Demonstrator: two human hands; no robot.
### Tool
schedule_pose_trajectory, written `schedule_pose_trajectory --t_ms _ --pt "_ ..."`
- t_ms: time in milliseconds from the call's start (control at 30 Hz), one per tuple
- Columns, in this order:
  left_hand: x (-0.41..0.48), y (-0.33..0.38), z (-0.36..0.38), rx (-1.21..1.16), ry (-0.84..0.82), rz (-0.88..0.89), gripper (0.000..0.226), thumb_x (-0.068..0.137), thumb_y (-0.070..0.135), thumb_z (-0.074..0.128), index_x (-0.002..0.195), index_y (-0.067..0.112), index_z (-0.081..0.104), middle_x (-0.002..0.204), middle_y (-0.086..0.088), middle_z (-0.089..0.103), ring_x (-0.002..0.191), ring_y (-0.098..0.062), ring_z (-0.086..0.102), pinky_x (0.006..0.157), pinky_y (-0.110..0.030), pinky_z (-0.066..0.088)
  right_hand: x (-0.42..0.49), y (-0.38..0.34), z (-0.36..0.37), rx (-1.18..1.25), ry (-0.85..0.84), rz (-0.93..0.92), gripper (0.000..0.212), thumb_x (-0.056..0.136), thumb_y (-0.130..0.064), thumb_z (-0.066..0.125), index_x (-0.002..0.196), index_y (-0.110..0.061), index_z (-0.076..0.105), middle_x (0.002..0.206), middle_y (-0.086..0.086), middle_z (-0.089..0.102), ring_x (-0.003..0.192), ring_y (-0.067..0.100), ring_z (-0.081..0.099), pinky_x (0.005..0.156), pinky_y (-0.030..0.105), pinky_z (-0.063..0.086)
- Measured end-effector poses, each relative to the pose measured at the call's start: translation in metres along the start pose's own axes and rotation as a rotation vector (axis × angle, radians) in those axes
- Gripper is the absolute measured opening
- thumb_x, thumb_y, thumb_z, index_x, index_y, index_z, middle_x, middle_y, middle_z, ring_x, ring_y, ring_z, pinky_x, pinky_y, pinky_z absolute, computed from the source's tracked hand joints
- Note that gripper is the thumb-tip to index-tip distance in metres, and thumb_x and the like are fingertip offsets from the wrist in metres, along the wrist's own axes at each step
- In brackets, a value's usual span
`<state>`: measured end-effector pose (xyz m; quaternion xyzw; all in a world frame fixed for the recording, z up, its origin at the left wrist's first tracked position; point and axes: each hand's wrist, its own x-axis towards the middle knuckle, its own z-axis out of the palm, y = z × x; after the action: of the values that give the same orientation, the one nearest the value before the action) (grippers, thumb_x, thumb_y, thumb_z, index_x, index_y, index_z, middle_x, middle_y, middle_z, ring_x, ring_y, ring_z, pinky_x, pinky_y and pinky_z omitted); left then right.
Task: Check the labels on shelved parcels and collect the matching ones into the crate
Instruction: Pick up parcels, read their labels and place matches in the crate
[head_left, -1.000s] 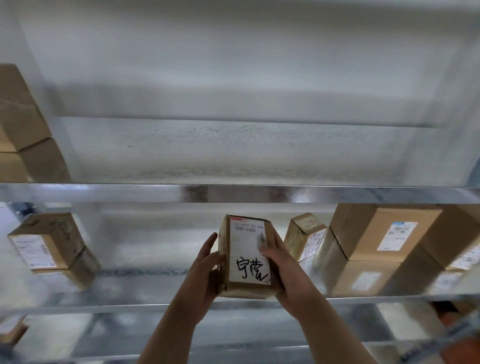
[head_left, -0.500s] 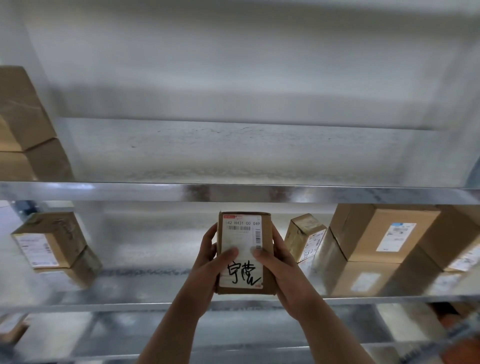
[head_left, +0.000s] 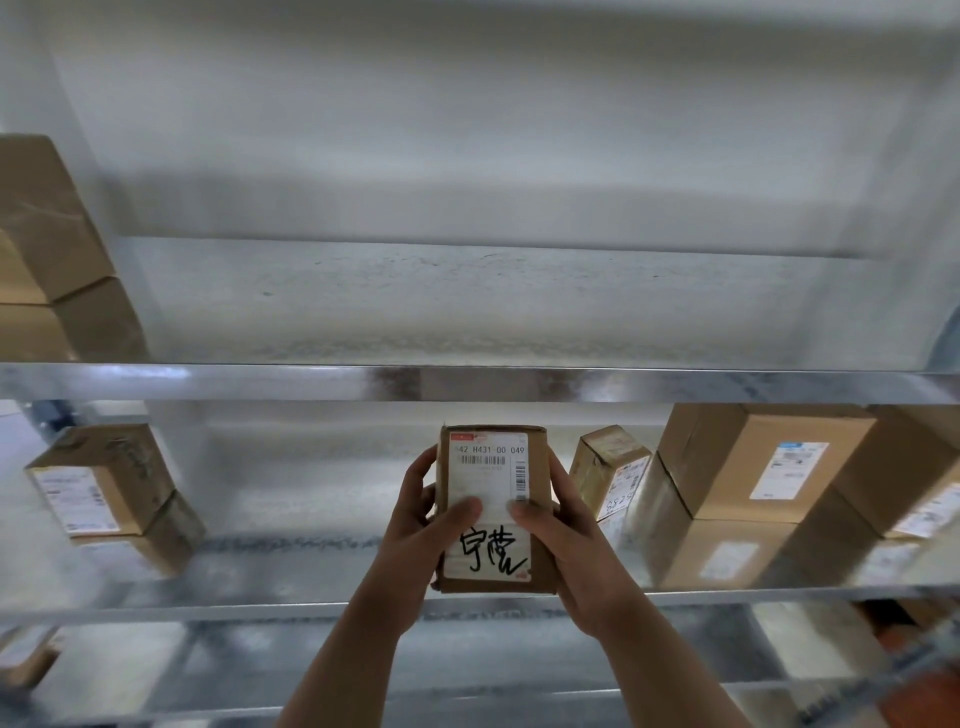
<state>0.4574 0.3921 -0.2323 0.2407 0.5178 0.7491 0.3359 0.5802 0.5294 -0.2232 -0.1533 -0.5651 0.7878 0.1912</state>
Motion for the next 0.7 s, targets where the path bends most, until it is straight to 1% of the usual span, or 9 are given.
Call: schedule_pose_trajectory --t_ms 133,233,300,367,467,567,633,667,700 --pt "0.0 -0.002 0.0 0.025 -0.003 -0.004 0.07 0.083 0.024 0.074 0.145 0.039 0.047 0.127 -0.017 0.07 0.109 -0.042 0.072 0.078 -0.054 0.062 -0.001 -0.001 0.0 -0.013 0.005 0.011 0.079 0.092 -0.017 0.073 0.158 -0.043 0.037 0.132 0.011 0.073 0.119 0.038 0.071 0.103 0.065 0.054" --pt "0.0 0.0 0.002 0.03 0.001 -0.016 0.063 0.086 0.032 0.07 0.145 0.036 0.048 0.124 -0.016 0.072 0.108 -0.04 0.072 0.078 -0.05 0.063 0.0 0.003 0.002 -0.02 0.037 0.035 0.079 0.09 -0.033 0.08 0.158 -0.038 0.038 0.131 0.009 0.074 0.12 0.034 0.071 0.103 0.062 0.055" --pt "0.001 0.002 0.003 0.057 -0.004 -0.019 0.053 0.092 0.037 0.067 0.143 0.031 0.053 0.123 -0.016 0.072 0.108 -0.04 0.073 0.077 -0.048 0.064 0.0 0.005 0.001 -0.023 0.082 0.043 0.072 0.091 -0.046 0.076 0.154 -0.028 0.046 0.131 0.008 0.074 0.12 0.032 0.071 0.103 0.061 0.055" --pt "0.004 0.003 0.0 0.09 0.013 -0.021 0.042 0.1 0.037 0.063 0.139 0.023 0.059 0.117 -0.016 0.074 0.103 -0.037 0.074 0.075 -0.046 0.064 -0.001 0.008 0.0 -0.047 0.118 0.009 0.059 0.093 -0.051 0.063 0.145 -0.024 0.059 0.129 0.008 0.075 0.121 0.031 0.071 0.103 0.062 0.055" --pt "0.007 0.003 -0.005 0.117 0.094 -0.006 0.035 0.103 0.029 0.053 0.135 0.019 0.063 0.101 -0.012 0.076 0.085 -0.027 0.076 0.064 -0.039 0.064 0.002 0.009 -0.004 0.017 0.198 -0.008 0.051 0.091 -0.047 0.061 0.133 -0.02 0.07 0.128 0.008 0.075 0.124 0.029 0.069 0.1 0.059 0.057" --pt "0.01 0.001 -0.006 0.136 0.17 -0.009 0.032 0.11 0.016 0.043 0.133 0.031 0.06 0.088 -0.01 0.07 0.069 -0.017 0.072 0.05 -0.032 0.058 0.005 0.009 -0.004 -0.011 0.201 -0.013 0.047 0.09 -0.041 0.067 0.129 -0.016 0.073 0.125 0.009 0.076 0.121 0.028 0.07 0.108 0.057 0.054" --pt "0.01 0.0 -0.005 0.162 0.161 -0.025 0.037 0.111 0.011 0.04 0.136 0.032 0.058 0.079 -0.007 0.07 0.063 -0.014 0.069 0.05 -0.028 0.055 0.006 0.009 -0.002 -0.036 0.189 -0.034 0.041 0.088 -0.038 0.07 0.126 -0.022 0.073 0.121 0.01 0.076 0.117 0.029 0.072 0.107 0.057 0.054" --pt "0.01 -0.001 -0.004 0.179 0.146 -0.035 0.036 0.112 0.014 0.04 0.138 0.031 0.057 0.079 -0.005 0.071 0.064 -0.013 0.069 0.053 -0.029 0.055 0.007 0.01 -0.001 -0.022 0.176 -0.046 0.036 0.088 -0.034 0.071 0.123 -0.028 0.072 0.121 0.011 0.076 0.117 0.03 0.072 0.106 0.057 0.055" --pt "0.009 -0.001 -0.003 0.189 0.129 -0.044 0.034 0.112 0.023 0.041 0.141 0.032 0.056 0.085 -0.004 0.074 0.071 -0.015 0.072 0.059 -0.032 0.058 0.006 0.01 0.001 0.002 0.155 -0.05 0.035 0.087 -0.031 0.071 0.122 -0.033 0.071 0.121 0.011 0.076 0.117 0.031 0.072 0.104 0.057 0.056"
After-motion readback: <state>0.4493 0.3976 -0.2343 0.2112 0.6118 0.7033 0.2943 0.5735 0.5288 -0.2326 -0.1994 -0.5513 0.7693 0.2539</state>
